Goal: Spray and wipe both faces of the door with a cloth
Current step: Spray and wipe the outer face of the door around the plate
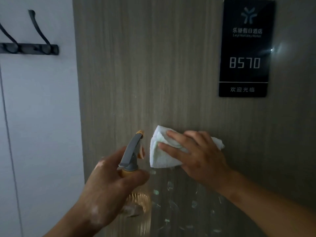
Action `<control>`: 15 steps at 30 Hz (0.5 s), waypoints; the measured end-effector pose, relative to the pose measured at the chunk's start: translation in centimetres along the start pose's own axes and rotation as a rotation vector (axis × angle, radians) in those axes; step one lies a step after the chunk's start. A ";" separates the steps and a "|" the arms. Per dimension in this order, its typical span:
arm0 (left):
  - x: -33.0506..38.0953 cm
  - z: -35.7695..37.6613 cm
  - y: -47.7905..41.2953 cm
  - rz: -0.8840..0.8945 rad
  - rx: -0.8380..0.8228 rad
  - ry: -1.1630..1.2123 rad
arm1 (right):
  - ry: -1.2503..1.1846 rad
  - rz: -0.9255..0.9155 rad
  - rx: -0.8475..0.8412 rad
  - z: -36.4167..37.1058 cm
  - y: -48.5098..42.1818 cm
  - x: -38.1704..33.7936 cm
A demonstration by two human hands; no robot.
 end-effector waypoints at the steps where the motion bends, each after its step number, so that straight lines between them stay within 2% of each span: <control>1: -0.1 -0.3 0.1 -0.006 0.010 0.003 | -0.013 0.019 0.018 -0.2 -0.6 0.1; 8: 0.0 -2.5 0.4 -0.036 0.067 0.024 | -0.112 0.183 0.172 -3.4 -11.2 2.6; 15: -0.4 -4.7 0.9 -0.051 0.105 0.021 | -0.111 0.191 0.203 -2.8 -19.0 3.3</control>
Point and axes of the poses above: each hand's wrist, its own y-axis away from the middle knuckle, its own z-axis out of the palm, x = y × z, the point moved 1 cm from there along -y, towards the middle knuckle, and after that the axes turned 4 degrees about -z, right-handed, at the moved point
